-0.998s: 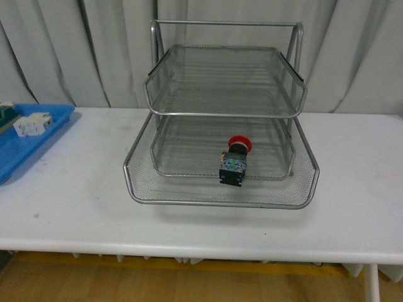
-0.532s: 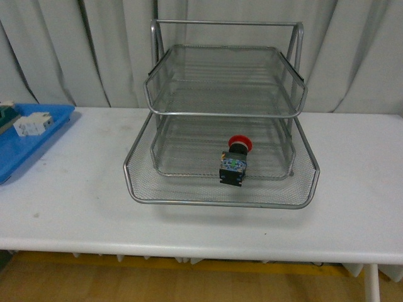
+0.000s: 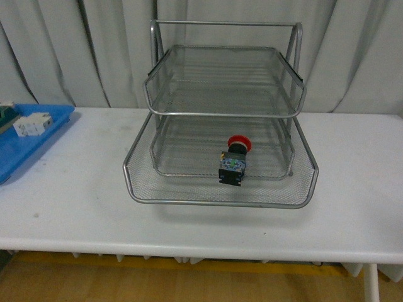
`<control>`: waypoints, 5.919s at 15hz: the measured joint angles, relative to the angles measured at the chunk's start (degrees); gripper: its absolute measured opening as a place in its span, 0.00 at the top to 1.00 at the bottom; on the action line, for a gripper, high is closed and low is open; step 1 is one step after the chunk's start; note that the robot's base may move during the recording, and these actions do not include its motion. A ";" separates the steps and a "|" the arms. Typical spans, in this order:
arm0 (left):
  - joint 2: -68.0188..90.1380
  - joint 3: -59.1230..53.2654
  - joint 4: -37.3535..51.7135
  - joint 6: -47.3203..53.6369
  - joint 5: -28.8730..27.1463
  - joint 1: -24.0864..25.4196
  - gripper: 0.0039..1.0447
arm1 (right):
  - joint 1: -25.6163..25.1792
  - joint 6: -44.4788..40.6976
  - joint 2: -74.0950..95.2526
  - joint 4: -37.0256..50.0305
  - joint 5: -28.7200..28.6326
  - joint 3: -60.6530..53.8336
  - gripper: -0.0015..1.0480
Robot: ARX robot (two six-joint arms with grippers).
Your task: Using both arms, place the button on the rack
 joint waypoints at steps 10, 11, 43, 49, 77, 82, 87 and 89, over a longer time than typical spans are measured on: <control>0.00 0.00 0.00 0.00 0.00 0.00 0.06 | 22.34 3.26 44.57 -28.57 -0.61 32.87 0.80; 0.00 0.00 -0.02 0.02 0.00 0.00 0.06 | 22.60 2.82 44.94 -29.20 -0.57 32.98 0.87; 0.00 0.00 -0.02 0.02 0.00 0.00 0.06 | 14.67 -9.05 63.69 -39.12 6.21 53.44 0.98; 0.00 0.00 -0.04 0.02 0.02 0.00 0.06 | 12.87 -10.08 66.23 -40.11 6.64 57.68 0.98; 0.00 0.00 0.00 0.02 0.00 0.00 0.06 | -4.79 8.33 -1.49 -27.85 -16.35 4.48 0.98; 0.00 0.00 0.00 0.02 0.00 0.00 0.06 | -11.93 -11.98 -25.92 -18.82 -3.89 -9.14 0.98; 0.00 0.00 0.00 0.02 0.00 0.00 0.06 | -4.76 -14.73 -35.30 -22.36 3.23 -14.12 0.98; 0.00 0.00 -0.02 0.02 0.00 0.00 0.06 | -4.76 -14.75 -37.88 -23.76 3.21 -15.10 0.98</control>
